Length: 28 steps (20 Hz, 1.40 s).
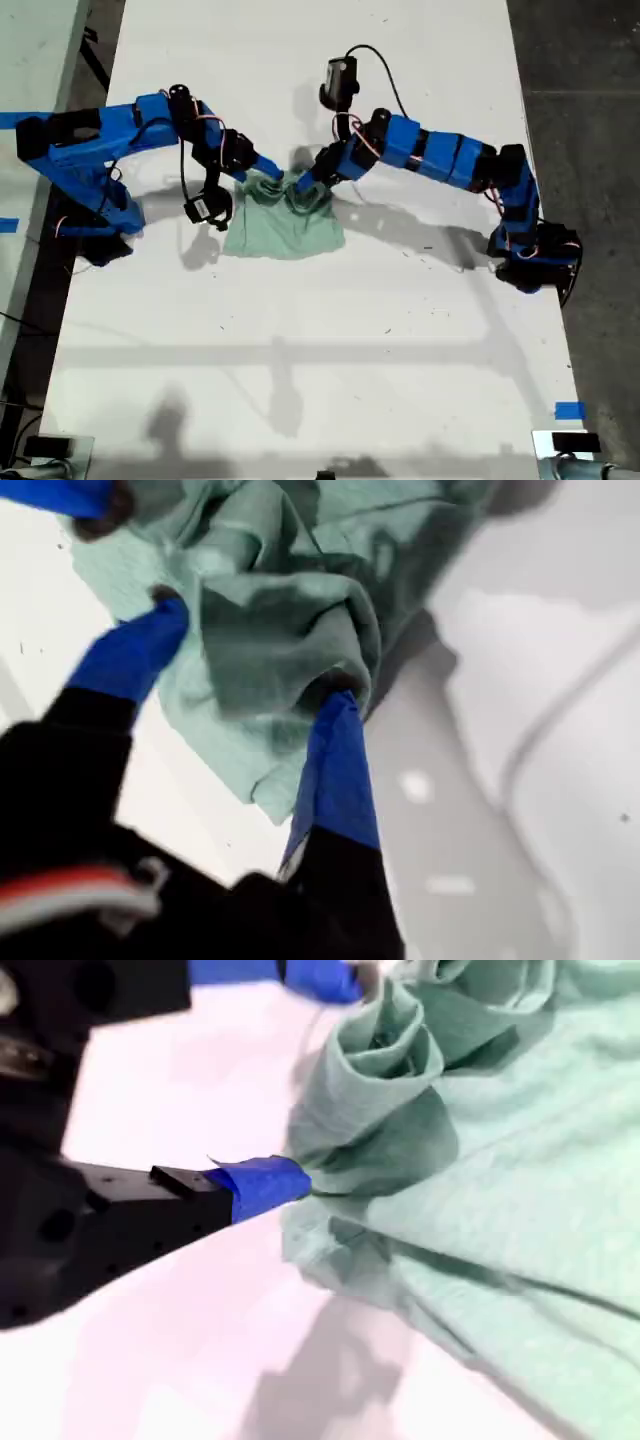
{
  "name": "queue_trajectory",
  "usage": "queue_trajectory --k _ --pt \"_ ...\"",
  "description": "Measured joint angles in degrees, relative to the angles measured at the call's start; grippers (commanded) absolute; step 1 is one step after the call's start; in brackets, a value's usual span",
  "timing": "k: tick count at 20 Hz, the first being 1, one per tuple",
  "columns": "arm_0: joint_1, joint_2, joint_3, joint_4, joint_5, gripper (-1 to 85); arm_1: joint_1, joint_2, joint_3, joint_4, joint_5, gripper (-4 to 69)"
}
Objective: Fold tshirt
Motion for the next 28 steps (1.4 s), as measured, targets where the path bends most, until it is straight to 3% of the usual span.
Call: queue_trajectory --k 3,6,8,12,15,19,23,28 --pt "-8.79 10.55 7.12 0.0 4.31 34.6 5.89 8.88 4.22 6.15 -2.55 29.6" --pt "-17.05 26.37 14.5 0.0 7.12 29.4 11.43 17.14 8.35 14.33 -5.71 27.9" --pt "-16.44 33.13 16.26 -0.97 7.38 24.4 13.62 24.35 15.38 16.7 -6.86 26.0" --pt "-7.12 36.12 23.2 -7.47 2.37 15.3 14.15 42.63 34.89 17.14 -6.15 11.3" --pt "2.29 37.62 29.36 -15.12 -1.23 10.2 11.07 57.57 53.53 15.47 -0.79 7.1" --pt "14.24 40.78 39.81 -25.4 -8.7 6.7 0.7 79.98 80.6 8.44 10.37 -1.2" --pt "20.92 49.39 53.61 -34.54 -16.08 5.5 -11.34 103.45 104.77 1.49 24.79 -1.7" --pt "26.19 53.44 64.07 -41.75 -21.36 5.3 -21.18 135.7 125.33 0.44 39.29 -1.5"
